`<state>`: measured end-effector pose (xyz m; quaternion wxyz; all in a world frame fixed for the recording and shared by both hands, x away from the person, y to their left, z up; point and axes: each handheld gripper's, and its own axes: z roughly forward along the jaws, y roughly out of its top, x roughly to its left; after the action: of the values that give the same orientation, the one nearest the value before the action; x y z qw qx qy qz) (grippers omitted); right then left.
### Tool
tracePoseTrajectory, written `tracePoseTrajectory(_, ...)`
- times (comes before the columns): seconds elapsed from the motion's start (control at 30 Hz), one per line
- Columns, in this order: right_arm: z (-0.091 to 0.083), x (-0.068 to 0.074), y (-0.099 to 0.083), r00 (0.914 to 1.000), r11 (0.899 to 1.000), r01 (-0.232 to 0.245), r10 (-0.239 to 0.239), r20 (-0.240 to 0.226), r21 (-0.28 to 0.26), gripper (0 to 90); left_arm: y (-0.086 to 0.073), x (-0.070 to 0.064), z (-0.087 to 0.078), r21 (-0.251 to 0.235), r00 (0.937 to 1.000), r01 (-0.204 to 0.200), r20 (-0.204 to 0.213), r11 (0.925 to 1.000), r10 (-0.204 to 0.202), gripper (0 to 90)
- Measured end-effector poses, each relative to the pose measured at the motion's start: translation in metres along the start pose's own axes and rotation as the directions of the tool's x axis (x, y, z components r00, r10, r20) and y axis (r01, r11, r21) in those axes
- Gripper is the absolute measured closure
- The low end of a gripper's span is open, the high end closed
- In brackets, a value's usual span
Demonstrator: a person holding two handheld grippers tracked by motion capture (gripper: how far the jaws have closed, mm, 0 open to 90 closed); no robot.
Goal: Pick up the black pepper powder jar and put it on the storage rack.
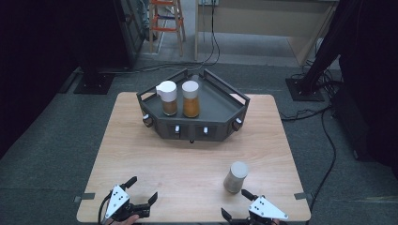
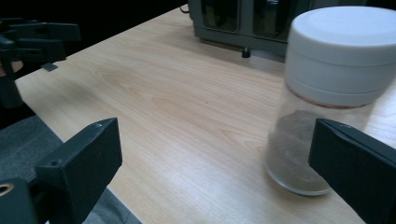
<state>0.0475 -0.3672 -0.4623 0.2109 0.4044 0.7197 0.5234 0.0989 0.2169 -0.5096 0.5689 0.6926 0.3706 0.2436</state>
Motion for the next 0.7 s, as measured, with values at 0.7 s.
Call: tracePoseTrajectory(0.7,0.015,-0.021,0.000,0.9968,0.999,-0.037,0.037,0.071,-0.002,2.7,0.000,0.000,0.000,0.000,1.0000,0.001,0.000,1.0000,-0.001,1.7)
